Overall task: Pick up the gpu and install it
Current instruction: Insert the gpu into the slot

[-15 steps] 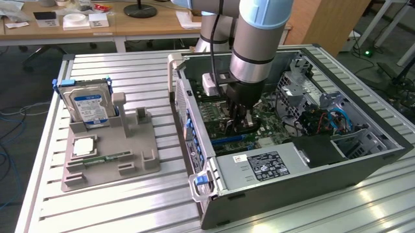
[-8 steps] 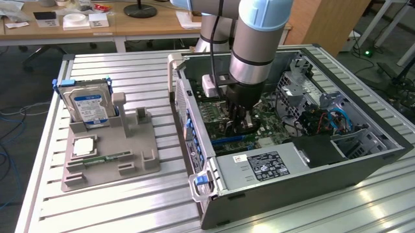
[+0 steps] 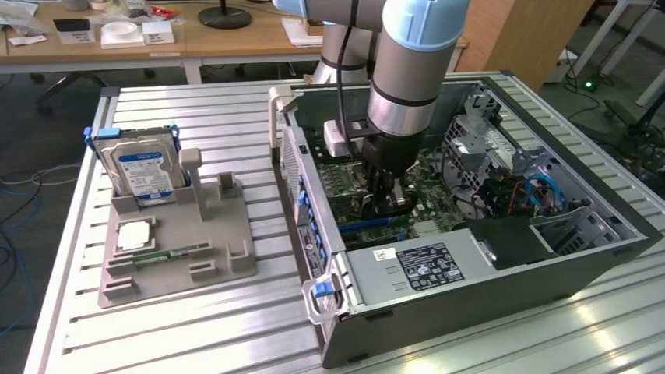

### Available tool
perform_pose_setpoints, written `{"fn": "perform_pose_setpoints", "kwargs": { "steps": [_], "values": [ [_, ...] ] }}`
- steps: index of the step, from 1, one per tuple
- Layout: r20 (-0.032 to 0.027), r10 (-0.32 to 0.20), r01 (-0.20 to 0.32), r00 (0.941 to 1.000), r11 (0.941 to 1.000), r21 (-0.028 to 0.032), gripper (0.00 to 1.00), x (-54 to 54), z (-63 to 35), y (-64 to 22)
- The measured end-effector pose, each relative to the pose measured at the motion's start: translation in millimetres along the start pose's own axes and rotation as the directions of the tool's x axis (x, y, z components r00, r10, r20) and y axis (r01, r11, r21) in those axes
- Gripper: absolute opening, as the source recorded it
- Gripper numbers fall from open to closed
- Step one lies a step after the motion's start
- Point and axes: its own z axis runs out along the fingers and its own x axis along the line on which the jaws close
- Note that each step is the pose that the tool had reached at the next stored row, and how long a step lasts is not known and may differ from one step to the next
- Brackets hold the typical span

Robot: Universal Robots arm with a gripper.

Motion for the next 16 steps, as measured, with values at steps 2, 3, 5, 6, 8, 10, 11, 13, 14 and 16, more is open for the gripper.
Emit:
{"fn": "perform_pose_setpoints", "kwargs": {
  "steps": [2, 3, 5, 6, 8, 10, 11, 13, 14, 16],
  "values": [
    [0.0001, -0.002, 0.002, 1.0, 1.0, 0.0001, 0.27, -0.3, 0.0, 0.0],
    [0.0002, -0.004, 0.004, 1.0, 1.0, 0.0, 0.27, -0.5, 0.0, 0.0],
    [0.0002, -0.008, 0.008, 1.0, 1.0, 0.0, 0.27, -0.5, 0.0, 0.1],
    [0.0002, -0.009, 0.009, 1.0, 1.0, -0.0001, 0.27, -0.6, -0.1, 0.1],
    [0.0002, -0.009, 0.009, 1.0, 1.0, 0.0, 0.27, -0.6, 0.0, 0.0],
    [0.0002, -0.009, 0.009, 1.0, 1.0, -0.0001, 0.27, -0.6, 0.1, 0.0],
    [0.0003, -0.009, 0.009, 1.0, 1.0, 0.0, 0.27, -0.6, 0.1, 0.1],
    [0.0004, -0.009, 0.009, 1.0, 1.0, 0.0, 0.27, -0.6, 0.3, 0.8],
    [0.0004, -0.009, 0.009, 1.0, 1.0, 0.0, 0.27, -0.6, 0.4, 1.1],
    [0.0003, -0.009, 0.009, 1.0, 1.0, 0.0, 0.27, -0.5, 0.6, 1.8]
  ]
}}
